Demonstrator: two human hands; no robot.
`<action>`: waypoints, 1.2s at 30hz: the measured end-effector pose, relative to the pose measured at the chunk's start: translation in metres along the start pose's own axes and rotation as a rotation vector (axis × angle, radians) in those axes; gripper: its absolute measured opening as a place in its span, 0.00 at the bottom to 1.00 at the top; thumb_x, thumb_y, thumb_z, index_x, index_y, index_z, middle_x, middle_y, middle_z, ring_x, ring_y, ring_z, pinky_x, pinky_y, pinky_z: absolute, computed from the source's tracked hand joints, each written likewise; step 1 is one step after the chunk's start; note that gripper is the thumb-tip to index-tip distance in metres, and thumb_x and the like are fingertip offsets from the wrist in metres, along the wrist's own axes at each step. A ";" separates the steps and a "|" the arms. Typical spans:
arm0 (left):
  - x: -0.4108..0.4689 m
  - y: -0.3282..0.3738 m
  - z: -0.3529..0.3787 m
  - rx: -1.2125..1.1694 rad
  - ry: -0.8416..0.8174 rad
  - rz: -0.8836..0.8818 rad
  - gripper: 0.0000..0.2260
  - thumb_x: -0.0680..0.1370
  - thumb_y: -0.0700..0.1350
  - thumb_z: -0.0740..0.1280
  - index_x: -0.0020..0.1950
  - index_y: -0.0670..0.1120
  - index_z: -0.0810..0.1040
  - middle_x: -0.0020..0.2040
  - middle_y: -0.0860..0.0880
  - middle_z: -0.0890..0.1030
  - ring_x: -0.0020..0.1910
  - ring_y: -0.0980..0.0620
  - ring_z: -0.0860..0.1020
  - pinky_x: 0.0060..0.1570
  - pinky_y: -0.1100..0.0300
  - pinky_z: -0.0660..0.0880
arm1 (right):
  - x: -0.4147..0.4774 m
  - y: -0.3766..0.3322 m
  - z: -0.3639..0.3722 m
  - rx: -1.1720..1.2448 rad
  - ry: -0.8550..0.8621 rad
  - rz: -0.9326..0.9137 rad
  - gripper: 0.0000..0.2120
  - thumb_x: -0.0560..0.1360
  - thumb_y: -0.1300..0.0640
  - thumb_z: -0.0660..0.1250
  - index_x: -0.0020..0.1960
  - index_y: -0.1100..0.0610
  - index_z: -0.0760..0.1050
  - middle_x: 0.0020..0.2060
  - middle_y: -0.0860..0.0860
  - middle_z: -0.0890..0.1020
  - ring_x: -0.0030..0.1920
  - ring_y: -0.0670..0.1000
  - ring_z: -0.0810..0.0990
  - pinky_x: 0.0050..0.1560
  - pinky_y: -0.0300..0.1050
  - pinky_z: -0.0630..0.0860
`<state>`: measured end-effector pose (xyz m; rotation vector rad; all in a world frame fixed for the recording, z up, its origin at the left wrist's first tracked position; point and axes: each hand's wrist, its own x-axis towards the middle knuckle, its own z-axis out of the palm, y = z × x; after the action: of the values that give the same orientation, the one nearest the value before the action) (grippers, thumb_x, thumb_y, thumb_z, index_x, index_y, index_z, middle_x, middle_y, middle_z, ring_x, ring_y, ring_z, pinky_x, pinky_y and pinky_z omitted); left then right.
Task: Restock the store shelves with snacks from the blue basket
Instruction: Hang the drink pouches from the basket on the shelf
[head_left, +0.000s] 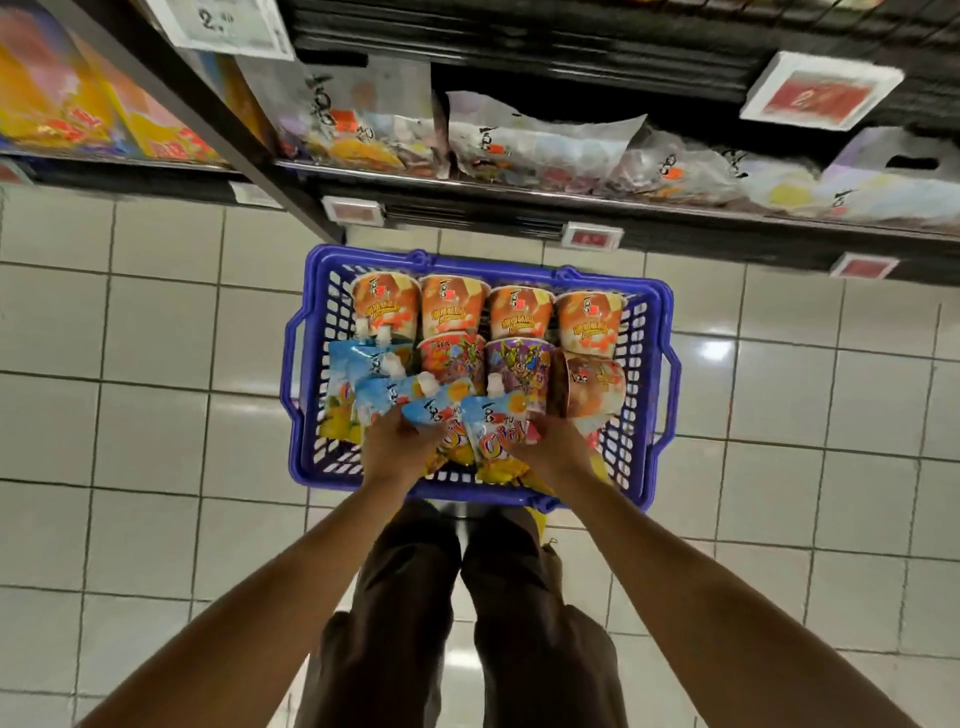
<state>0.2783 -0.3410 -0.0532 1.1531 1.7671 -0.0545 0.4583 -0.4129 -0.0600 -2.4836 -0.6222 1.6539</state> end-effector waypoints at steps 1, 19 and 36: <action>0.000 -0.001 0.004 -0.007 0.025 -0.008 0.13 0.71 0.50 0.77 0.49 0.45 0.81 0.42 0.47 0.83 0.43 0.48 0.79 0.45 0.52 0.77 | 0.004 0.002 0.007 0.014 -0.038 0.006 0.27 0.72 0.55 0.75 0.68 0.60 0.73 0.60 0.56 0.80 0.59 0.58 0.79 0.50 0.44 0.75; -0.089 0.089 -0.098 -0.553 -0.084 0.178 0.10 0.79 0.46 0.69 0.56 0.42 0.79 0.48 0.45 0.85 0.47 0.47 0.84 0.47 0.47 0.82 | -0.104 -0.035 -0.076 0.587 0.105 -0.143 0.16 0.78 0.50 0.69 0.58 0.60 0.77 0.38 0.52 0.84 0.34 0.43 0.81 0.33 0.39 0.80; -0.411 0.346 -0.394 -0.809 -0.207 0.700 0.14 0.75 0.38 0.70 0.60 0.47 0.78 0.48 0.45 0.86 0.40 0.51 0.85 0.34 0.58 0.80 | -0.499 -0.237 -0.303 0.930 0.028 -0.881 0.32 0.66 0.55 0.74 0.69 0.52 0.71 0.56 0.55 0.85 0.53 0.55 0.84 0.52 0.58 0.81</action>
<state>0.2765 -0.2301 0.6035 1.0248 0.9520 0.8488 0.5005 -0.3439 0.5650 -1.2794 -0.6041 1.1357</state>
